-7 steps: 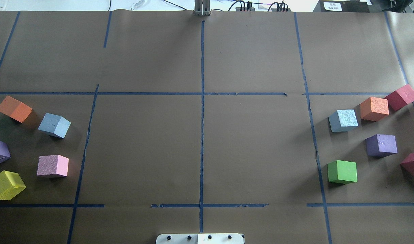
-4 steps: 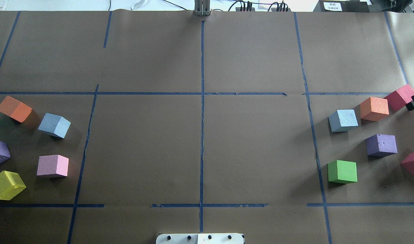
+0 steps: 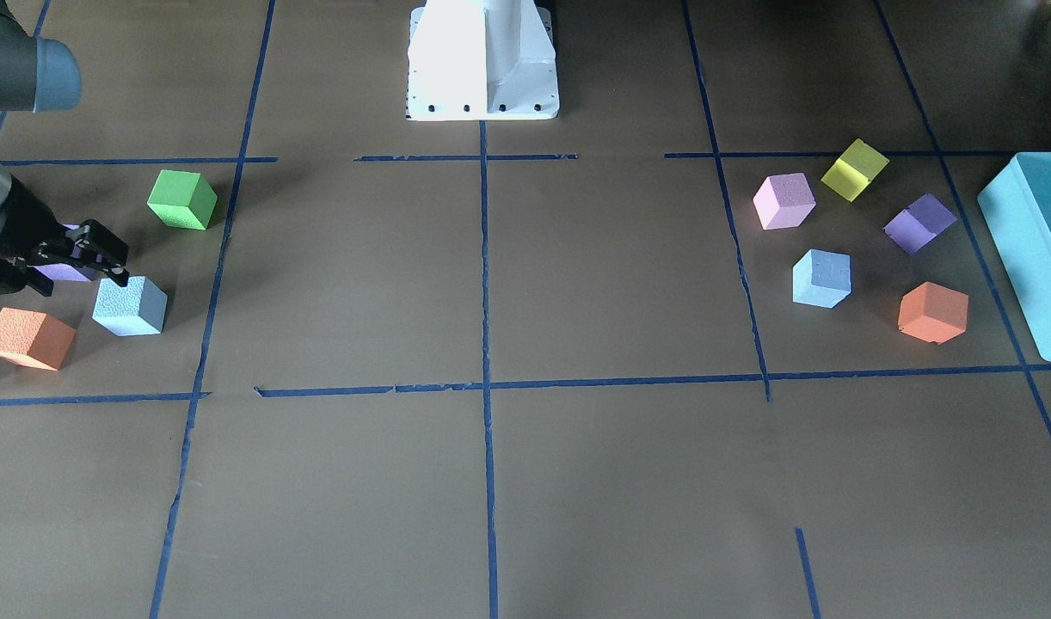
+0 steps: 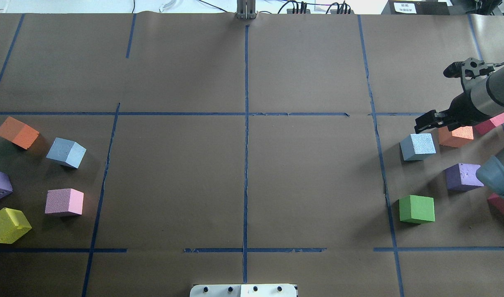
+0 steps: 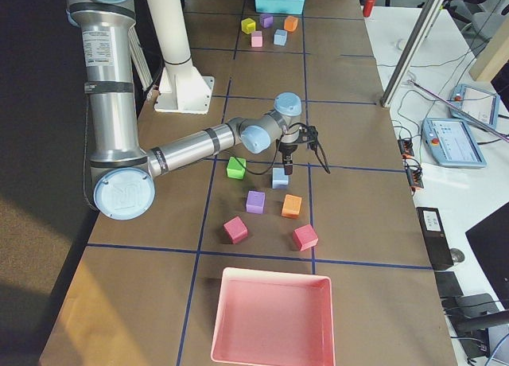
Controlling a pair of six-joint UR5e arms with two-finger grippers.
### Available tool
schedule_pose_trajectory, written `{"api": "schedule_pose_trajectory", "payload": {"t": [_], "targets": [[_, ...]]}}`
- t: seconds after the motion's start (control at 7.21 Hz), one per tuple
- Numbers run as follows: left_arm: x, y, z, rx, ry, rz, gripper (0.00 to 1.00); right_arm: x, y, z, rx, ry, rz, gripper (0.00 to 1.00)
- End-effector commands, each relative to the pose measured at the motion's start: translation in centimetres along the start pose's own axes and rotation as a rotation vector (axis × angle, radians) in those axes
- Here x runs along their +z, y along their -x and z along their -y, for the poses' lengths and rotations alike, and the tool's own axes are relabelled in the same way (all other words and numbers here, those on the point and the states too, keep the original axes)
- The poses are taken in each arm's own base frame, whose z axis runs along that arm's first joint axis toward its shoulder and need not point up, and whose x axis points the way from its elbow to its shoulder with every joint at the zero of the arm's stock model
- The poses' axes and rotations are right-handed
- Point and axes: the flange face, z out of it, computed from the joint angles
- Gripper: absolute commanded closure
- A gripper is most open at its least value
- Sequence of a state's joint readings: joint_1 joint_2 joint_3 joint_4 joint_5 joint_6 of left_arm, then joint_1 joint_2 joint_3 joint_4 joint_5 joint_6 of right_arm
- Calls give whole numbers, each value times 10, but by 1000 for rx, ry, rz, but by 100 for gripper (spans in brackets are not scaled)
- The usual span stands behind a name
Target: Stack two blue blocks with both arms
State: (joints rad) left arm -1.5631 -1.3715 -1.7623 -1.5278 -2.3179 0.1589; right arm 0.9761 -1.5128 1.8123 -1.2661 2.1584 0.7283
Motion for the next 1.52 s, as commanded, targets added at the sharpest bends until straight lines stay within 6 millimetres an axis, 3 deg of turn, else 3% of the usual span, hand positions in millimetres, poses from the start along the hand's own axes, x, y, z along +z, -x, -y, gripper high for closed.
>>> {"api": "schedule_pose_trajectory", "payload": {"t": [0.0, 0.69, 0.97, 1.11, 1.25, 1.39], "targets": [[0, 0, 0, 1, 0, 0, 0, 25, 1, -7, -9, 14, -7, 0], [1, 0, -1, -1, 2, 0, 0, 80, -4, -18, -15, 82, -77, 1], [1, 1, -2, -2, 3, 0, 0, 78, 2, -16, -23, 79, -68, 62], [2, 1, -2, -5, 4, -1, 0, 76, 11, -11, -31, 71, -58, 81], [1, 1, -3, -3, 4, -1, 0, 65, 33, 0, -50, 51, -30, 87], [2, 1, -3, -4, 5, -1, 0, 59, 78, 17, -57, 32, 7, 89]]}}
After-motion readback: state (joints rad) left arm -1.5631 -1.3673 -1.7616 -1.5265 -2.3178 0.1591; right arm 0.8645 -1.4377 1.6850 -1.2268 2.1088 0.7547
